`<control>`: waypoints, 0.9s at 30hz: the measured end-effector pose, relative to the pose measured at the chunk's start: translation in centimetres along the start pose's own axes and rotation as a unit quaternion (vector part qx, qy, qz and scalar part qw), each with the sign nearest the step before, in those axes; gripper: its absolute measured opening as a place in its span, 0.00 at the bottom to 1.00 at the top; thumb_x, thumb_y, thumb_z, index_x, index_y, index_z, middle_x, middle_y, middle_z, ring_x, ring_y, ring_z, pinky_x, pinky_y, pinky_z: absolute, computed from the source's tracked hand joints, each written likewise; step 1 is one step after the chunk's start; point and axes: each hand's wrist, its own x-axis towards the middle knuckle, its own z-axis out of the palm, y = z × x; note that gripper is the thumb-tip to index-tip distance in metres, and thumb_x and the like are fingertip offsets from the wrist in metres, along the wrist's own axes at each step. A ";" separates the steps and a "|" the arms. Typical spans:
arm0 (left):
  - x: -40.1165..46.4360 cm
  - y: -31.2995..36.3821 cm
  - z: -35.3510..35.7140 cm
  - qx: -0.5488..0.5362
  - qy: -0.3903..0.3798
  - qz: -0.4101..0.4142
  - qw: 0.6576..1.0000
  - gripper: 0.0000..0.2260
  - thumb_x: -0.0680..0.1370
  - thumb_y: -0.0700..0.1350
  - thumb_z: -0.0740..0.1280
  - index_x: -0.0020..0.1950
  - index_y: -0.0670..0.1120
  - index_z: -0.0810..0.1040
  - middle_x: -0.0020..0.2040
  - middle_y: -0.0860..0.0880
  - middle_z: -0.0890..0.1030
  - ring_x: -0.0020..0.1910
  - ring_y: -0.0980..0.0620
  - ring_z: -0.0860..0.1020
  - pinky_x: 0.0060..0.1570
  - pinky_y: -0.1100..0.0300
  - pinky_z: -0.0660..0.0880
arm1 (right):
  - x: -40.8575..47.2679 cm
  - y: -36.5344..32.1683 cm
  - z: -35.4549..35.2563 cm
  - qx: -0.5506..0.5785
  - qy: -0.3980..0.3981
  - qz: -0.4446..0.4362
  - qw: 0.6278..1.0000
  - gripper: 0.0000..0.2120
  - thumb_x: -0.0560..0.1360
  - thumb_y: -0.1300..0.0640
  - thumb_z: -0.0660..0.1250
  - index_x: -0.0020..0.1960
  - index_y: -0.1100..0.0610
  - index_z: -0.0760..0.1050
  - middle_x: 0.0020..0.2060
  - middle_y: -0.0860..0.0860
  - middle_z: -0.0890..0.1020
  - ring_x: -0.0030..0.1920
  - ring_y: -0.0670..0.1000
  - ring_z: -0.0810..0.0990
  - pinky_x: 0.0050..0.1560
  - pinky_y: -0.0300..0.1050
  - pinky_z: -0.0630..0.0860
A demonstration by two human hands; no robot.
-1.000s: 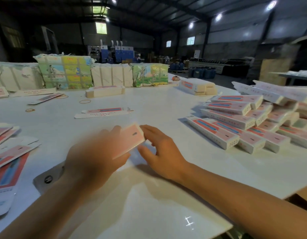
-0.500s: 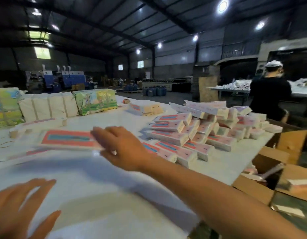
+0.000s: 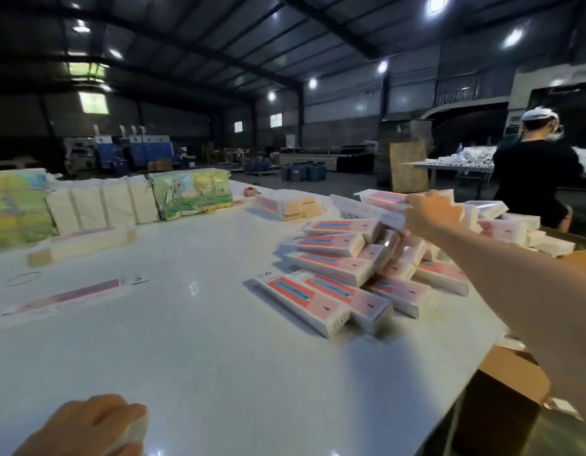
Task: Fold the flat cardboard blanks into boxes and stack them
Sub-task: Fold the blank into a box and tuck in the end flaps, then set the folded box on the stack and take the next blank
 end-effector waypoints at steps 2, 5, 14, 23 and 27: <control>-0.4 -0.4 0.4 -0.021 -0.015 -0.023 0.999 0.23 0.80 0.63 0.44 0.53 0.49 0.69 0.57 0.63 0.68 0.29 0.53 0.72 0.28 0.62 0.69 | -0.1 -1.0 -0.5 0.000 0.037 -0.026 0.999 0.18 0.77 0.59 0.55 0.65 0.51 0.72 0.65 0.58 0.69 0.66 0.61 0.66 0.67 0.61 0.61; -0.6 0.5 -0.5 -0.024 -0.013 -0.034 0.999 0.19 0.79 0.62 0.48 0.52 0.52 0.71 0.48 0.59 0.70 0.40 0.54 0.70 0.32 0.63 0.72 | -2.0 -6.0 -2.9 0.095 0.101 -0.119 0.983 0.18 0.78 0.57 0.56 0.67 0.53 0.71 0.69 0.57 0.68 0.69 0.60 0.63 0.67 0.61 0.59; -0.5 3.1 -3.4 -0.025 -0.215 -0.160 0.963 0.30 0.71 0.61 0.43 0.61 0.54 0.75 0.58 0.56 0.74 0.58 0.53 0.69 0.59 0.59 0.65 | -24.5 -19.3 1.2 0.203 -0.125 -0.490 0.839 0.10 0.78 0.54 0.60 0.53 0.52 0.80 0.55 0.52 0.80 0.56 0.56 0.77 0.55 0.49 0.74; -0.9 2.9 -3.1 -0.072 -0.218 -0.195 0.954 0.15 0.79 0.52 0.58 0.63 0.51 0.74 0.62 0.49 0.72 0.61 0.48 0.66 0.61 0.53 0.63 | -27.7 -18.9 5.3 0.232 -0.147 -0.508 0.817 0.08 0.74 0.61 0.67 0.49 0.53 0.82 0.51 0.50 0.82 0.50 0.56 0.79 0.48 0.46 0.71; 0.1 -1.6 -6.4 -0.149 -0.168 -0.327 0.918 0.14 0.77 0.56 0.61 0.61 0.54 0.76 0.62 0.52 0.73 0.62 0.51 0.71 0.60 0.55 0.66 | -26.5 -19.4 6.8 0.275 -0.111 -0.533 0.793 0.07 0.71 0.64 0.69 0.42 0.53 0.82 0.45 0.35 0.79 0.46 0.48 0.80 0.47 0.38 0.71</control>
